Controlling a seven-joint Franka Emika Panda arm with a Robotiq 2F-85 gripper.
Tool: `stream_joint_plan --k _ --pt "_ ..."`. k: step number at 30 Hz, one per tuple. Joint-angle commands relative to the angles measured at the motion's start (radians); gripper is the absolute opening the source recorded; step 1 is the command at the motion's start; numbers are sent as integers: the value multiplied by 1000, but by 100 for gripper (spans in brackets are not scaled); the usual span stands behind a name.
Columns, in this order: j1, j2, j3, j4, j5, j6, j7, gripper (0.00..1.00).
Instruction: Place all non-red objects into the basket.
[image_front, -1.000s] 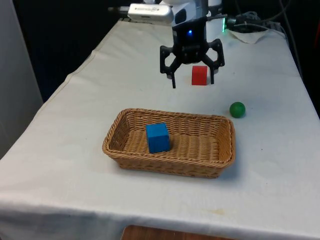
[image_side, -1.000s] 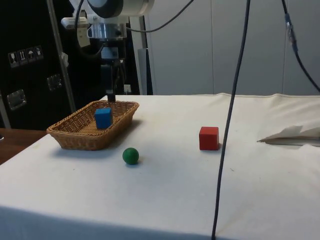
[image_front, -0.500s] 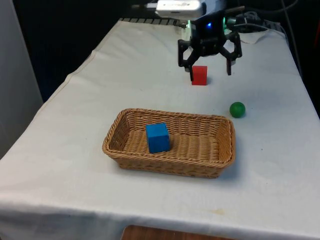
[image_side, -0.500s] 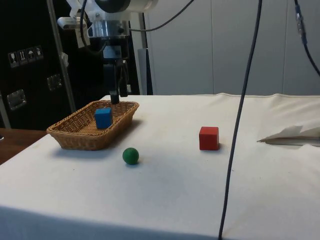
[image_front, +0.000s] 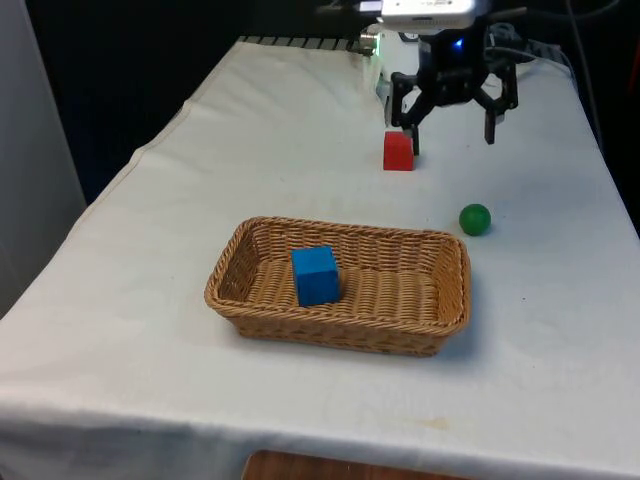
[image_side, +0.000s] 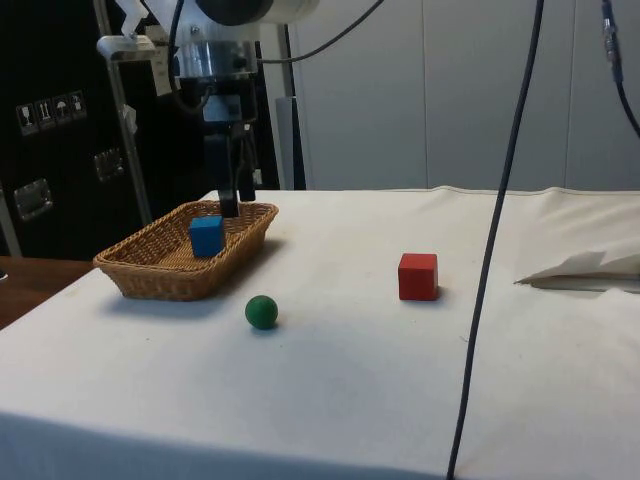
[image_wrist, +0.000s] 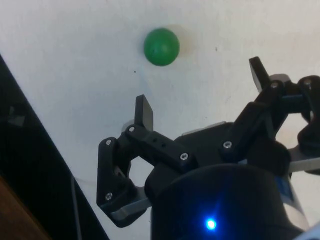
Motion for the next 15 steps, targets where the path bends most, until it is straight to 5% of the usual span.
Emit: stream_joint_plan --k 1,2,10,11,12,15 --pt "7 2 -1 -2 -11 10 15 100" --pt "0 0 3 0 -1 0 3 100" --pt "11 -15 35 -26 -32 20 60 100" --pt "0 -6 42 -13 -21 3 47 100" --pt "12 -18 40 -31 -34 22 65 100" --pt "11 -27 58 -51 -38 34 80 100"
